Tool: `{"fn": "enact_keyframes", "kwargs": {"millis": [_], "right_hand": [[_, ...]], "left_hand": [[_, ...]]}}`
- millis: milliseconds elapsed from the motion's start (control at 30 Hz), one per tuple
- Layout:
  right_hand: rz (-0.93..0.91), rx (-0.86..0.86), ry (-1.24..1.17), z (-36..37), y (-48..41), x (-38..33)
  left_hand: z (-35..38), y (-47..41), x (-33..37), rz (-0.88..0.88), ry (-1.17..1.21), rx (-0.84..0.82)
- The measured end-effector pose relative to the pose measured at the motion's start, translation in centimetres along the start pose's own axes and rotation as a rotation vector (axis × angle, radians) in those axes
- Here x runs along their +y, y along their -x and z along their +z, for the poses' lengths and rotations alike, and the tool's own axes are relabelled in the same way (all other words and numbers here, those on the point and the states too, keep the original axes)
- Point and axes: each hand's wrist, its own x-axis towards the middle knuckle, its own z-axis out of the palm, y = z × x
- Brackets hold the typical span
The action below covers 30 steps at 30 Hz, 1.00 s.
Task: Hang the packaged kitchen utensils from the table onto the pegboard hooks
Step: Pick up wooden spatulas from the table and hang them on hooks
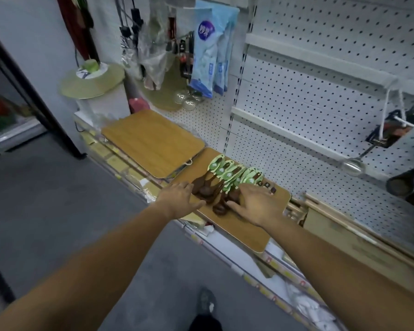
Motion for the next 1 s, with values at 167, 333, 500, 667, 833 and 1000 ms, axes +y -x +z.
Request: {"fn": "enact_keyframes", "kwargs": {"millis": [167, 333, 500, 667, 833, 1000], "right_hand": [[0.024, 0.012, 0.025, 1.8, -6.2, -0.2], [0.085, -0.056, -0.035, 3.2, -10.7, -0.7], [0.186, -0.054, -0.084, 4.1, -13.8, -1.2], [0.309, -0.113, -0.144, 6.3, -17.1, -1.9], [0.48, -0.116, -0.221, 9.4, -20.6, -3.2], [0.61, -0.136, -0.336, 13.2, -25.1, -5.1]], "left_hand": [[0.0, -6.4, -2.2, 0.018, -0.008, -0.039], [-0.4, -12.3, -3.5, 0.118, -0.042, -0.076], [-0.1, -17.1, -5.2, 0.207, -0.064, -0.11], [1.2, -22.3, -7.3, 0.318, -0.082, -0.117], [4.0, -28.4, -9.4, 0.44, -0.109, -0.128], [7.1, -33.2, -11.9, 0.505, -0.088, -0.167]]}}
